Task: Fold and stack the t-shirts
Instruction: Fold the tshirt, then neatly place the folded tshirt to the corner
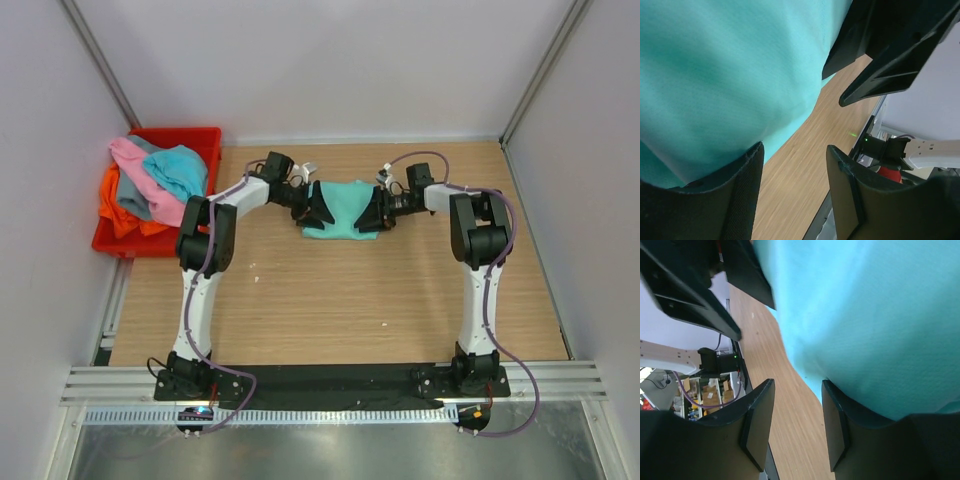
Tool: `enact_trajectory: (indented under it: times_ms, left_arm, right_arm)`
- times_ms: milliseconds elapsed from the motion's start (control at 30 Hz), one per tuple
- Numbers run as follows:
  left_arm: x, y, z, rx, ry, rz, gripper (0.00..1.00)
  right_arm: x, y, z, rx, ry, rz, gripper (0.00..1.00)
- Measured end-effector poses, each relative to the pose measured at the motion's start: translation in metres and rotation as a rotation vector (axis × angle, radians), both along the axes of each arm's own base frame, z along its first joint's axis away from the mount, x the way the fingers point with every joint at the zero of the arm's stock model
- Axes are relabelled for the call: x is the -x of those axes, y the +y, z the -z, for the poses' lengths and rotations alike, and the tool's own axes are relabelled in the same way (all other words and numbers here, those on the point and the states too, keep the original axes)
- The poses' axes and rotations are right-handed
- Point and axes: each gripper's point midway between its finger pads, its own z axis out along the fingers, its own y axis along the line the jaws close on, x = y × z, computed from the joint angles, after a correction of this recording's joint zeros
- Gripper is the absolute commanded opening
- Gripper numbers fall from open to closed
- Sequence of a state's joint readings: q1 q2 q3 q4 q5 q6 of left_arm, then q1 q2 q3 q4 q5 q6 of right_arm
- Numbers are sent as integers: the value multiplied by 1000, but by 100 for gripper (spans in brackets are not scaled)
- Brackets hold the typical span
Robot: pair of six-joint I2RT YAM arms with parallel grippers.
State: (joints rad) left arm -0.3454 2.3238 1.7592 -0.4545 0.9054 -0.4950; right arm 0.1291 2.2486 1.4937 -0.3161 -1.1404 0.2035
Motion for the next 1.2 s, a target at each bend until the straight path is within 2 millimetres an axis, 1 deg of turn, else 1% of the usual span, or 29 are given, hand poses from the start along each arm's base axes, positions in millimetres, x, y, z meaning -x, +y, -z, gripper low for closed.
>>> enact_trajectory:
  times_ms: [67,100,267,367,467,567,633,733,800,967,1100,1200]
  left_arm:
    - [0,3,2,0,11,-6,54]
    - [0,5,4,-1,16,-10,53]
    - [-5,14,5,3,20,-31,53]
    - [-6,16,3,20,28,-37,53]
    - [-6,13,-1,47,37,-35,53]
    - [-7,11,-6,68,36,-30,52]
    - [-7,10,-9,78,37,-25,52]
    - [-8,9,-12,88,40,-26,52]
    - [-8,9,-13,90,40,-25,51]
    - [-7,9,-11,88,46,-26,52]
    - [-7,9,-10,88,47,-25,51]
    - [-7,9,-10,88,47,-25,51]
  right_arm:
    - [5,-1,14,12,40,-5,48]
    - [7,-2,15,7,54,-8,48]
    - [6,-4,13,11,45,-15,49]
    - [2,-9,10,17,31,-8,53]
    - [-7,-23,4,54,-2,31,54]
    - [-25,-43,-5,98,-64,86,55]
    - [-35,-53,-10,120,-97,112,55]
    - [-47,-67,-10,156,-127,148,55]
    - [-50,-70,-6,177,-132,158,55]
    - [-57,-71,7,220,-129,165,56]
    - [-72,-71,16,231,-136,171,56]
    - [-85,-70,16,222,-151,176,57]
